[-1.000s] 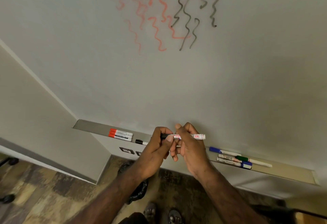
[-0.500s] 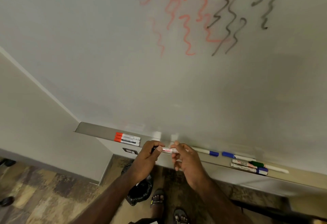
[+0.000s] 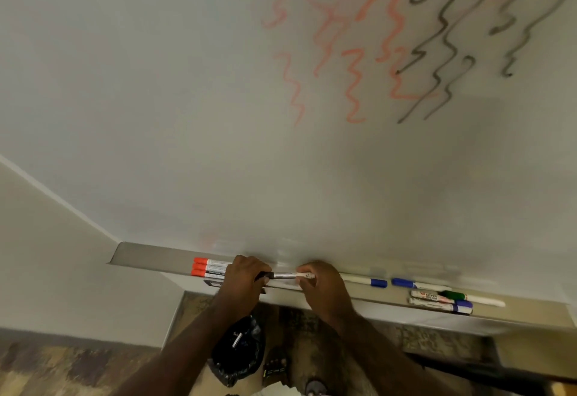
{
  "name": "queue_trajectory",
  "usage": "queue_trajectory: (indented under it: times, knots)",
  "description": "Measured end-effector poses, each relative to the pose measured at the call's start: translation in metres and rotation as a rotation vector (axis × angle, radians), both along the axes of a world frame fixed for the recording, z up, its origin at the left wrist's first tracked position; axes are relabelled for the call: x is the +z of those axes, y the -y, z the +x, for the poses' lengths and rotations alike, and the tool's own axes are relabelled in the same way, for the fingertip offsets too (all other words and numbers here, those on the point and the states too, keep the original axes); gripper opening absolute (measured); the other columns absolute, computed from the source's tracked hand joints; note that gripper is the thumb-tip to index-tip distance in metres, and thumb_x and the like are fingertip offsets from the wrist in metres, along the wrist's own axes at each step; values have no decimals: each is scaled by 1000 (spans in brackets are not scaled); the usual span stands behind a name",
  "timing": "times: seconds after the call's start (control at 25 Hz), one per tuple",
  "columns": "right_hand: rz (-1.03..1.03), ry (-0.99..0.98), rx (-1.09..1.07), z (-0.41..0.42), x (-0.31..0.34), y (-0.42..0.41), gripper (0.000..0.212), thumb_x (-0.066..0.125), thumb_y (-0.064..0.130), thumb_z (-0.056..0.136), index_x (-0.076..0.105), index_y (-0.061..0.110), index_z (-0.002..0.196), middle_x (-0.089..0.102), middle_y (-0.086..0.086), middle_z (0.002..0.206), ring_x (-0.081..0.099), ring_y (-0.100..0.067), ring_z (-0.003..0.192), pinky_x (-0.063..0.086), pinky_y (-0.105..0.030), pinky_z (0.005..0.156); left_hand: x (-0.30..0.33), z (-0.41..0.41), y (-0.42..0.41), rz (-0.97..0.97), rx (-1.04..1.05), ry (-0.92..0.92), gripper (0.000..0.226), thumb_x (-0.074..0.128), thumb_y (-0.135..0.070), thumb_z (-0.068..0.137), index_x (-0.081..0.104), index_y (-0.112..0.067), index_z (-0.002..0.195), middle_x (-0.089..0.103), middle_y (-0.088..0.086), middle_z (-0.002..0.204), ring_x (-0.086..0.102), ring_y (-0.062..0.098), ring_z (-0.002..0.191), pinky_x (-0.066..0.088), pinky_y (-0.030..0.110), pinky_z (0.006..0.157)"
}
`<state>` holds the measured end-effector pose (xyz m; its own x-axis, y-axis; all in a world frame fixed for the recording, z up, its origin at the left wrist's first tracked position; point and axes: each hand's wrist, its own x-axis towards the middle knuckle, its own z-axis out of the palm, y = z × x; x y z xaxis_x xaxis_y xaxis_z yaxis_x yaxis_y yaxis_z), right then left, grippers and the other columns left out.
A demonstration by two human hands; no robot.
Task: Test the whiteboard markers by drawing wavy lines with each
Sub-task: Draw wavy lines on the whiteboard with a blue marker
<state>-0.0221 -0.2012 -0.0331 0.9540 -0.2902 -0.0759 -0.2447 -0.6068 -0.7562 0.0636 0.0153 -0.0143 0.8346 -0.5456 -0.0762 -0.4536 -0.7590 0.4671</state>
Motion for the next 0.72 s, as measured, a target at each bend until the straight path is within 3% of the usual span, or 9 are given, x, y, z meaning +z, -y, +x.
queue_trajectory:
  times: [0.16, 0.32, 0.4, 0.48, 0.64, 0.72]
  knots:
    - [-226, 43, 98, 9, -18, -6, 23, 67, 26, 97, 79, 20, 115, 74, -2, 112, 67, -24, 108, 52, -38, 100, -15, 18, 1, 111, -10, 111, 26, 87, -18, 77, 78, -33, 96, 71, -9, 96, 64, 23, 93, 46, 37, 71]
    - [-340, 1, 108, 11, -34, -10, 23, 66, 23, 99, 80, 25, 117, 73, -3, 107, 71, -23, 98, 57, -33, 87, -21, 23, 5, 263, -72, 143, 31, 93, -17, 59, 77, -33, 80, 69, -13, 82, 64, 22, 83, 49, 35, 63]
    - [-401, -28, 142, 10, -43, -8, 28, 77, 17, 85, 82, 29, 110, 72, 0, 99, 73, -23, 86, 62, -32, 72, -29, 24, 2, 336, -123, 158, 37, 91, -17, 48, 76, -34, 77, 67, -15, 79, 62, 19, 82, 47, 34, 62]
    - [-442, -67, 199, 9, -45, -7, 49, 85, 8, 63, 82, 30, 107, 72, 2, 94, 73, -22, 80, 62, -30, 63, -31, 24, 0, 374, -150, 130, 42, 89, -15, 40, 76, -33, 75, 67, -14, 78, 62, 19, 82, 48, 34, 63]
    - [-466, -108, 253, 8, -44, -5, 67, 87, 3, 48, 82, 29, 110, 72, 5, 96, 72, -22, 82, 60, -28, 65, -29, 24, 5, 359, -150, 122, 33, 87, -17, 37, 71, -28, 63, 65, -12, 72, 64, 21, 76, 52, 36, 61]
    - [-489, -113, 267, 7, -42, -1, 65, 85, 7, 53, 81, 29, 113, 73, 4, 103, 72, -24, 90, 62, -32, 74, -32, 23, 6, 354, -142, 113, 21, 84, -23, 50, 72, -28, 67, 66, -12, 76, 65, 21, 81, 53, 37, 64]
